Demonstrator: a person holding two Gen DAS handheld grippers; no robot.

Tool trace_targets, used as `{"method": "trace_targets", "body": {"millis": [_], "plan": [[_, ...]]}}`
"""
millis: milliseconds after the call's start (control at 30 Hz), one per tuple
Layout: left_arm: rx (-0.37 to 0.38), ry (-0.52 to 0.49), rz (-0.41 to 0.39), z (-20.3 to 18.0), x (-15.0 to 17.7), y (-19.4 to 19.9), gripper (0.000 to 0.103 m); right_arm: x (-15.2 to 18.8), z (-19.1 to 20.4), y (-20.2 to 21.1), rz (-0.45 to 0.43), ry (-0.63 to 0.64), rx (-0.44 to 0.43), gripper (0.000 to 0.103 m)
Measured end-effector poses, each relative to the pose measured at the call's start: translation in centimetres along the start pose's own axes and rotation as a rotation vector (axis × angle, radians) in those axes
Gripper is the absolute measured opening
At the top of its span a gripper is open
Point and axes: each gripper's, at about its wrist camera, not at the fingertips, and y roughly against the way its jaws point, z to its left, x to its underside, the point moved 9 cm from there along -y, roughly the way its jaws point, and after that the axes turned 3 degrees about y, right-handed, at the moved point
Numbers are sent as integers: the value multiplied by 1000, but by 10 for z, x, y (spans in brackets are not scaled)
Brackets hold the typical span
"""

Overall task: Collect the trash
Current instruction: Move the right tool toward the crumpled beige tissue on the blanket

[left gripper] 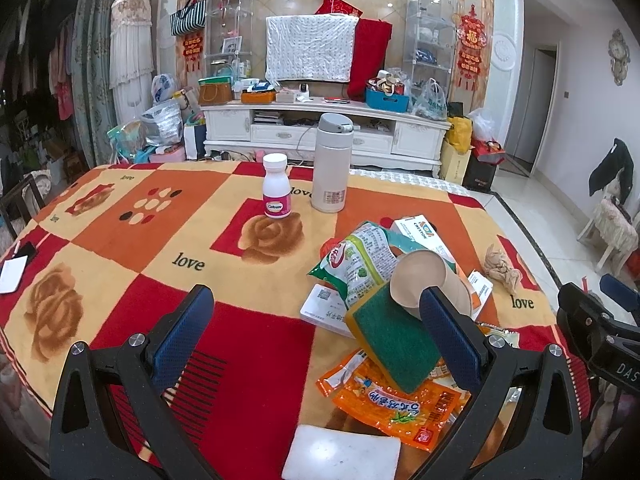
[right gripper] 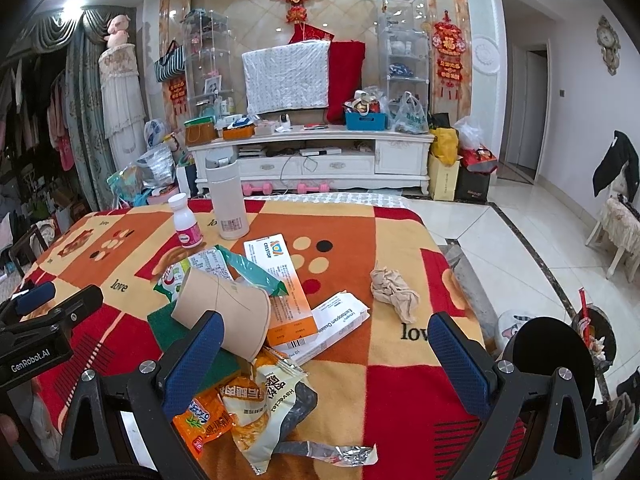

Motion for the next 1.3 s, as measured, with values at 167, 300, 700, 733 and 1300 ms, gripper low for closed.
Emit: {"method": "trace_targets", "body": {"millis": [167, 300, 700, 733, 1300], "plan": [[1, 0, 1, -1, 0, -1, 102, 4, -2, -3, 8, -5, -1, 101], [4, 1, 0, -2, -1, -2, 102, 4, -2, -6, 16, -7, -4, 101], [19, 4, 17, -6, 4, -8, 102, 5, 0, -9, 24, -15, -15, 101], [17, 2, 17, -5, 3, -8, 102, 6, 0, -9, 26, -15, -15, 101], [44, 14, 30, -6, 9, -13, 102, 10, -1, -16, 53, -14, -27, 101]]}}
